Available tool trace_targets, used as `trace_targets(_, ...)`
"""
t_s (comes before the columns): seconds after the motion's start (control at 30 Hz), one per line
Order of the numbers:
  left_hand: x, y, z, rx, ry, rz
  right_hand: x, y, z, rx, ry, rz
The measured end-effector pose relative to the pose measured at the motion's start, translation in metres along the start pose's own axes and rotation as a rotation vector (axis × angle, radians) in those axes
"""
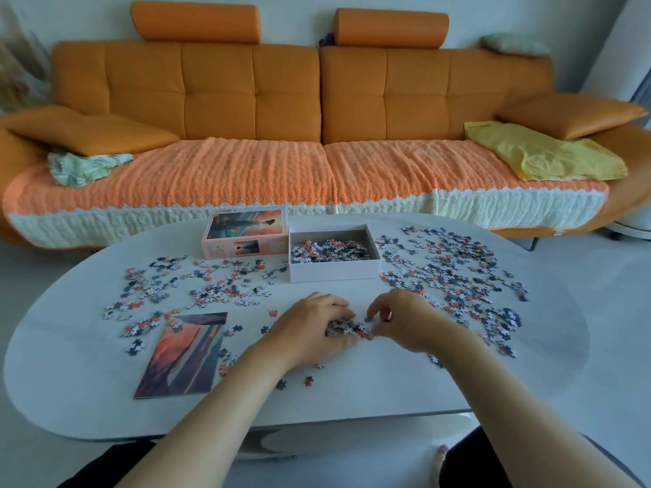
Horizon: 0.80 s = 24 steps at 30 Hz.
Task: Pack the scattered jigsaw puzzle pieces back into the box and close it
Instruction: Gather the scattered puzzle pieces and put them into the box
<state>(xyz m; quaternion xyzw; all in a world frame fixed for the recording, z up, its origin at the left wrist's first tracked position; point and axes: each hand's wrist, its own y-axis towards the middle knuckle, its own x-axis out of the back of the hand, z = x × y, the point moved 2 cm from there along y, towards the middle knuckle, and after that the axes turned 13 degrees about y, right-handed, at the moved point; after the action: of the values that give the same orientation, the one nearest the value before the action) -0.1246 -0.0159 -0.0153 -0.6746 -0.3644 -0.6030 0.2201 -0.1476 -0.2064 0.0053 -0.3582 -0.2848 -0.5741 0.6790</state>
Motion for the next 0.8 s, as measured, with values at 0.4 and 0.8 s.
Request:
trace_targets(0.4, -0.004, -0.057, 0.039, 0.102, 0.194, 0.264, -0.017, 0.018, 0.042, 0.152, 0.016, -0.002)
trace_targets(0.8, 0.017, -0.016, 0.042, 0.151, 0.059, 0.155, -0.011, 0.018, 0.038, 0.105, -0.091, 0.159)
